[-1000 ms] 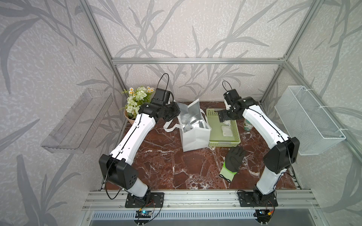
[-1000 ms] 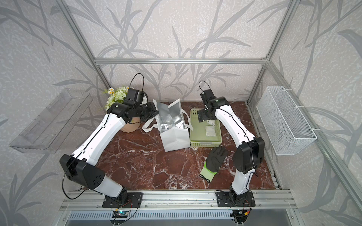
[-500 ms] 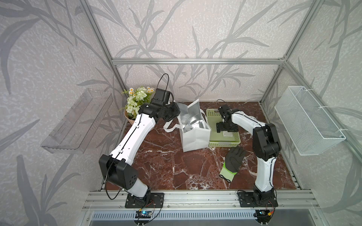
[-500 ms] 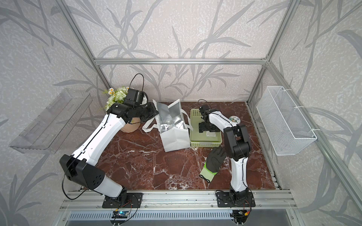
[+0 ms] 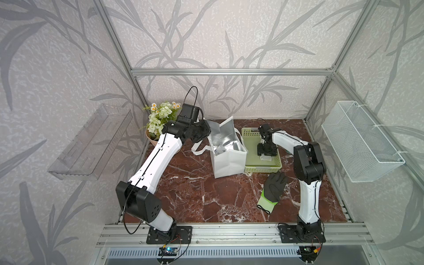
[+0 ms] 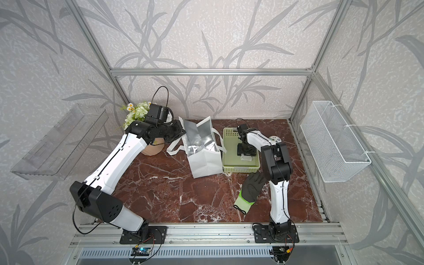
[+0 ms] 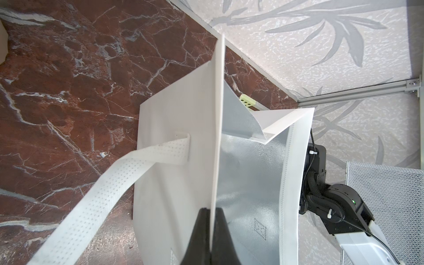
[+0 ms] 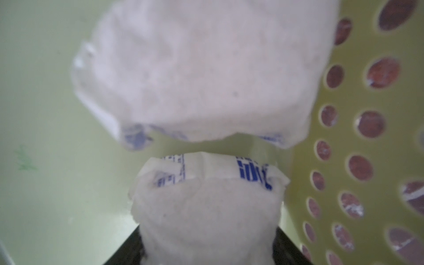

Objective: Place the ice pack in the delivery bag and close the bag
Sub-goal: Pick up the ice pack from the bin, then place the ice pack in the delivery bag.

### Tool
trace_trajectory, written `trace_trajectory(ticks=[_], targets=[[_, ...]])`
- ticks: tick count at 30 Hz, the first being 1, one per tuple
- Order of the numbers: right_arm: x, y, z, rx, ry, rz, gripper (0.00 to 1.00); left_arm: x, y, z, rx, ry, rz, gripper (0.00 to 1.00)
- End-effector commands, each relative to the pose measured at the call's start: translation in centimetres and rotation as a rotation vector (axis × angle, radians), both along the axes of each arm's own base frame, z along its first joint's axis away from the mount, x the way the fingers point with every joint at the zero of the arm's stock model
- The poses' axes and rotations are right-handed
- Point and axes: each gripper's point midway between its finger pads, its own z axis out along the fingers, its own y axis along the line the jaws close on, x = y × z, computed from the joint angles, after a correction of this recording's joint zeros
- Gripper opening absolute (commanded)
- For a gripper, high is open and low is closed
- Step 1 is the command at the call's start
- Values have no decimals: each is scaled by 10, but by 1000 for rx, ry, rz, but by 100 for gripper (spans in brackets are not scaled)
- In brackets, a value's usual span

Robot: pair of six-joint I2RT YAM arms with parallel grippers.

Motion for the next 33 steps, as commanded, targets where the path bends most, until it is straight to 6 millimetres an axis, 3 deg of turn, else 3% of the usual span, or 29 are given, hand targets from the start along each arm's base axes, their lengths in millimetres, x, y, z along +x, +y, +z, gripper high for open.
trace_trajectory(ticks=[1, 5, 11, 13, 16, 19, 21, 26, 30, 33], targets=[[-6, 3, 21, 29, -21, 19, 47, 2, 4, 6, 10, -30, 6, 0], [-4, 9, 67, 73, -117, 35, 45, 3, 2, 8, 0, -36, 0, 0], [-2, 45, 188, 235, -381, 120, 44, 4, -1, 9, -10, -39, -8, 0], [-5, 63, 241, 290, -512, 168, 44, 4, -1, 9, -11, -38, -10, 0], [-12, 101, 303, 382, -672, 265, 44, 5, -3, 8, -17, -37, -15, 0], [-25, 147, 338, 436, -740, 399, 44, 7, -5, 9, -24, -39, -23, 0], [-33, 172, 347, 442, -744, 470, 44, 8, -6, 10, -25, -41, -24, 0], [-42, 229, 319, 409, -663, 602, 44, 11, -9, 11, -31, -44, -30, 0], [-41, 245, 293, 388, -593, 627, 46, 12, -9, 11, -34, -42, -33, 0], [-40, 252, 280, 390, -558, 643, 60, 13, -10, 10, -36, -42, -33, 0]])
